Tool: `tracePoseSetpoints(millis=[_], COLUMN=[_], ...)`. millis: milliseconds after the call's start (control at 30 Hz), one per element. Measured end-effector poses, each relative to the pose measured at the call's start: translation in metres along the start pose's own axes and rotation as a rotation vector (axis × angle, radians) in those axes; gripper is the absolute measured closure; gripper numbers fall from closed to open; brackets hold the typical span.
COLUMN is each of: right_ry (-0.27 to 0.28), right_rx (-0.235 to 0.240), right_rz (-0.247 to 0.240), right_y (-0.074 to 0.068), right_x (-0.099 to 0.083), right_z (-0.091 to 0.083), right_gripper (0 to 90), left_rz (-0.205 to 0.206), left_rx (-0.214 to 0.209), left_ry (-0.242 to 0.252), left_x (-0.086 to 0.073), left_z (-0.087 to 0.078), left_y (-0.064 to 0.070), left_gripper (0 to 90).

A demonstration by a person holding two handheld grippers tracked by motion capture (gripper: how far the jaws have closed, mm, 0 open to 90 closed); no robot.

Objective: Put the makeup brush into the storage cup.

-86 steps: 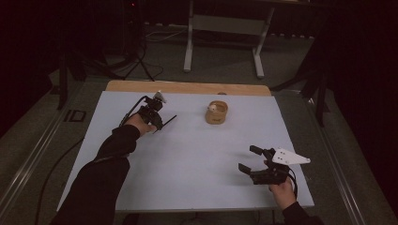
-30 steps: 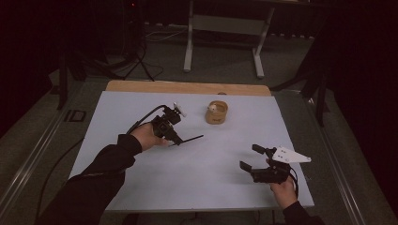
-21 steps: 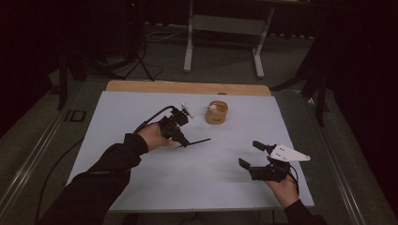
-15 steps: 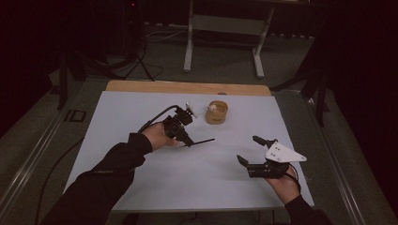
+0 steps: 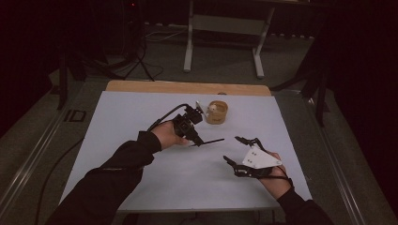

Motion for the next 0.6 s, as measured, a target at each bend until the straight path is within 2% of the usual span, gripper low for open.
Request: tracePoseSetpoints(millis=[133,167,267,433,600], right_ry=[-0.024,-0.031,-0.047,-0.079,-0.119], right_rx=[0.005,0.007,0.017,0.032,0.015], right_rz=[-0.066,-0.082,-0.134,-0.191,-0.272], right_y=[-0.005,-0.007,-0.011,-0.017,-0.020], right_x=[0.000,0.000,0.000,-0.003,-0.006], right_z=[0.007,0.008,0.013,0.021,0.027], right_gripper=[36.1,38.3,42.2,45.6,53.0], left_rz=[0.019,0.007,0.013,0.018,0.025], left_rx=[-0.003,-0.008,-0.014,-0.022,-0.028], left_ry=[-0.002,0.002,-0.003,-0.005,0.002], left_x=[0.002,0.003,0.004,0.007,0.010], left_z=[0.003,0.004,0.007,0.010,0.012], left_y=[0.004,0.005,0.008,0.013,0.018], left_gripper=[85.6,85.6,85.6,85.6,85.6])
Point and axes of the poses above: each handheld gripper's, and its own axes: z roughly forward along the jaws, x roughly out of its top, y roughly to its right, the point moved 7 cm from there along z, roughly forward along the jaws, and after that the axes turned 14 degrees about y, right-handed, at the moved point
